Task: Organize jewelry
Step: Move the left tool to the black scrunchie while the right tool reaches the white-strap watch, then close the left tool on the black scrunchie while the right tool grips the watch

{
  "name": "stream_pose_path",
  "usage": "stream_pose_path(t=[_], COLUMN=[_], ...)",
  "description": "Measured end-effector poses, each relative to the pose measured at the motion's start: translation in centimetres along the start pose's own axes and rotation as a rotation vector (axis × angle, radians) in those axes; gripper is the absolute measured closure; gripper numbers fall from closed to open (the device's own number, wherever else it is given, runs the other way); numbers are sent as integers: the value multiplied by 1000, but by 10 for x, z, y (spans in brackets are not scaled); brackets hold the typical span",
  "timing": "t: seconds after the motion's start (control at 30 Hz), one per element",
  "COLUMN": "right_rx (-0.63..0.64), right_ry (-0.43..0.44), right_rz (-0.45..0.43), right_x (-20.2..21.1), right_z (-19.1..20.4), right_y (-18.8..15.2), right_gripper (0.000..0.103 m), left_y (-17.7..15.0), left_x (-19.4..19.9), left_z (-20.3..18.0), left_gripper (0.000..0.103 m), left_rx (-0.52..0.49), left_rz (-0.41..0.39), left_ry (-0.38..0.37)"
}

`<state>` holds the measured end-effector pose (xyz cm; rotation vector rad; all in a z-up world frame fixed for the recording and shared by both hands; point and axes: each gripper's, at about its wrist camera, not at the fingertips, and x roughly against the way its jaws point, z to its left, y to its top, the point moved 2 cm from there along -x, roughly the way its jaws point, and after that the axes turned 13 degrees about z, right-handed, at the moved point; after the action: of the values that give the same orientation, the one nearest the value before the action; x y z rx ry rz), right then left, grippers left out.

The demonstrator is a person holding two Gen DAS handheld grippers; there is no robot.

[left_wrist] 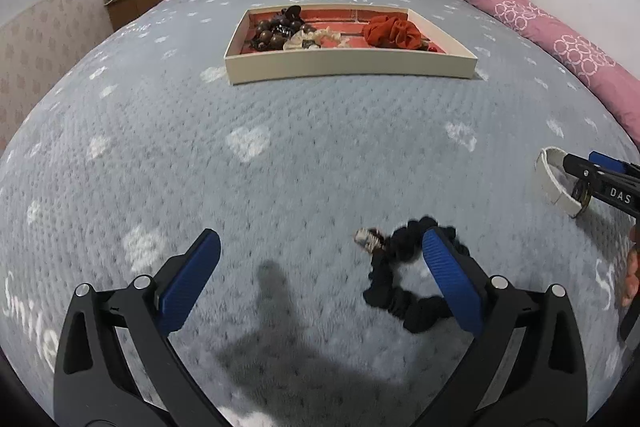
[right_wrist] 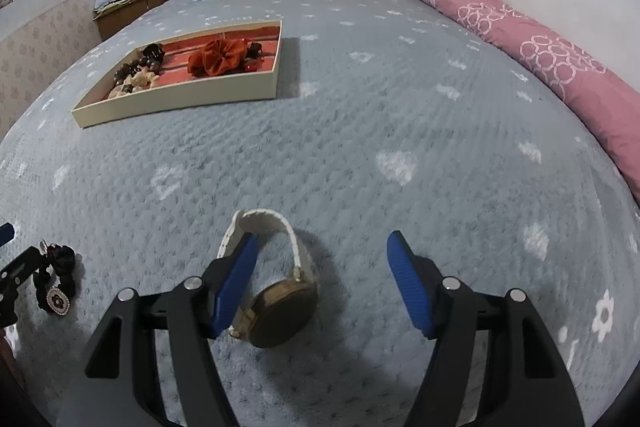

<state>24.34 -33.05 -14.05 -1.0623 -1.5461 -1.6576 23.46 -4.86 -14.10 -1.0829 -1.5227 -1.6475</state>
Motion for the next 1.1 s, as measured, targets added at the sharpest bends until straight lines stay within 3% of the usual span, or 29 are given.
stream_pose_path(t=[0.4, 0.63, 0.87, 1.1], right_rx=[15, 18, 49, 40], right_ry=[-35, -39, -25, -1], right_rz=[26, 48, 49, 30], right_x=[-13, -22, -23, -21], right_z=[7, 9, 18, 17], right_y=[-5, -2, 3, 1], right_gripper=[36, 41, 71, 77], left_y=[-6, 1, 8, 8], left_x=[-18, -27, -27, -25], left_z=[-5, -7, -15, -22], left_gripper=[7, 14, 43, 73], left_rx=[-22, -27, -49, -79], left_rz=[52, 75, 58, 43], left_ry=[-34, -40, -42, -53])
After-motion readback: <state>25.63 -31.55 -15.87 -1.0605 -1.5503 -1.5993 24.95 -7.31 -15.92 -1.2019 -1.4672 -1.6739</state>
